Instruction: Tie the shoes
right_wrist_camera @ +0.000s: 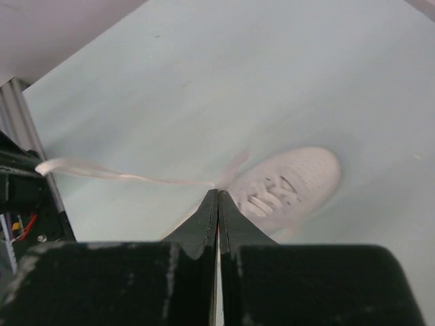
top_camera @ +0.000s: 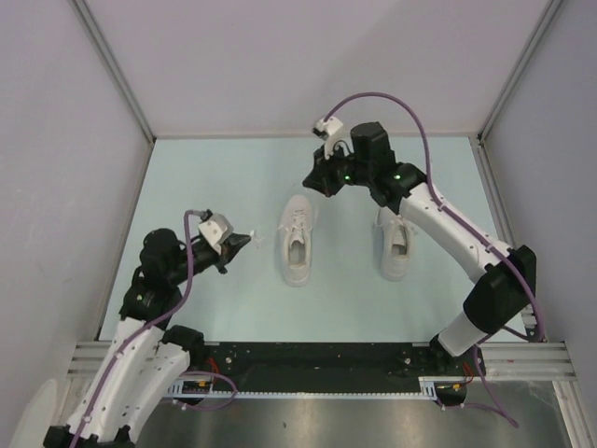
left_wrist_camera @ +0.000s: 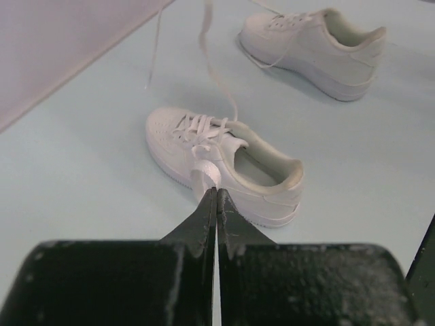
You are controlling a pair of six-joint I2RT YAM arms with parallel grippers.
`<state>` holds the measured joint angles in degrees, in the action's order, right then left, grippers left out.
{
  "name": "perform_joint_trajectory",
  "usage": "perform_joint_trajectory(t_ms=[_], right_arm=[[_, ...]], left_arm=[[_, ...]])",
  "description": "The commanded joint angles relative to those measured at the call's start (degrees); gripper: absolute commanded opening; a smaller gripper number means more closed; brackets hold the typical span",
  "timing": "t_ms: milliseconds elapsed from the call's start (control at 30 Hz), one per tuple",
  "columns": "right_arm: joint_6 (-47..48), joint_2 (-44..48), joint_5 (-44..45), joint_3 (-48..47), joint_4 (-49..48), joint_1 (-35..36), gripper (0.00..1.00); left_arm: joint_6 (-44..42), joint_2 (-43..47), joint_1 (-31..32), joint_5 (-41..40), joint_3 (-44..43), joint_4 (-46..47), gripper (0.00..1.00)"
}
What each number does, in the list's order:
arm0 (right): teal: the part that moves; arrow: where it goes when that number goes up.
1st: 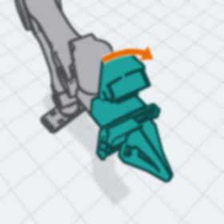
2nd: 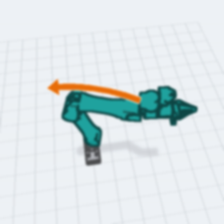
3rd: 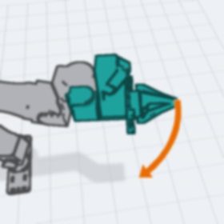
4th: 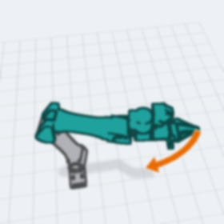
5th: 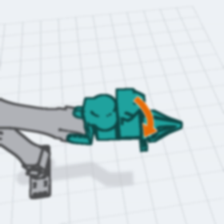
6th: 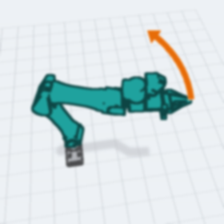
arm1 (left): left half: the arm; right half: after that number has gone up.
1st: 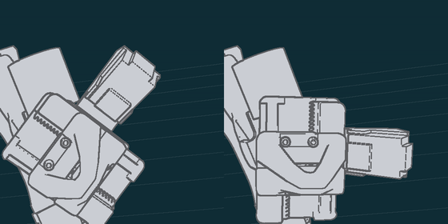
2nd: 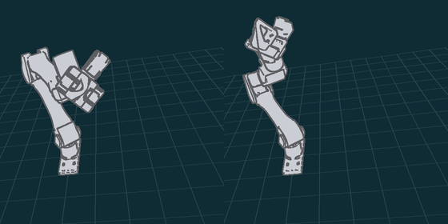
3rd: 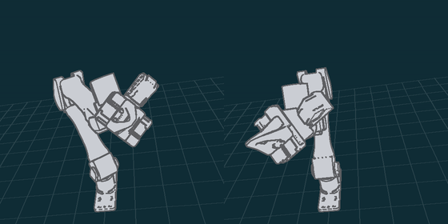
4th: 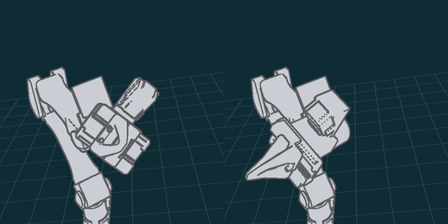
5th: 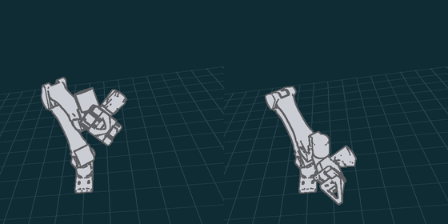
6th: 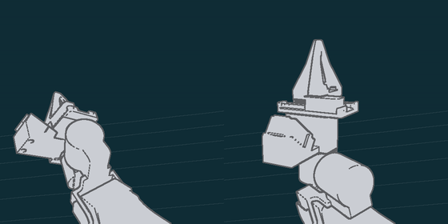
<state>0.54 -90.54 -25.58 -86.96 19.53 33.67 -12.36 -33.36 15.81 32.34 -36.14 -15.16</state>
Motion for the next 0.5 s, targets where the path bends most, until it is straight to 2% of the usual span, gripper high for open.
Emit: perform_joint_trajectory(t_ms=[0,167,267,467], right_arm=[[1.75,-5.95,-3.42,-6.72,2.96,5.34,0.00],[-0.18,-12.72,-7.19,-12.96,3.15,8.60,0.00],[-0.27,-17.55,-10.19,-17.10,3.24,11.23,0.00],[-1.50,-23.88,-11.16,-19.39,2.53,15.63,0.00]], left_arm=[[-9.33,6.37,-0.26,9.40,3.00,-2.59,0.00],[-25.05,10.24,-0.08,11.25,2.74,-11.71,0.00],[-30.15,11.74,0.44,12.66,2.74,-15.58,0.00],[-32.47,12.27,1.06,14.24,3.52,-19.82,0.00]])
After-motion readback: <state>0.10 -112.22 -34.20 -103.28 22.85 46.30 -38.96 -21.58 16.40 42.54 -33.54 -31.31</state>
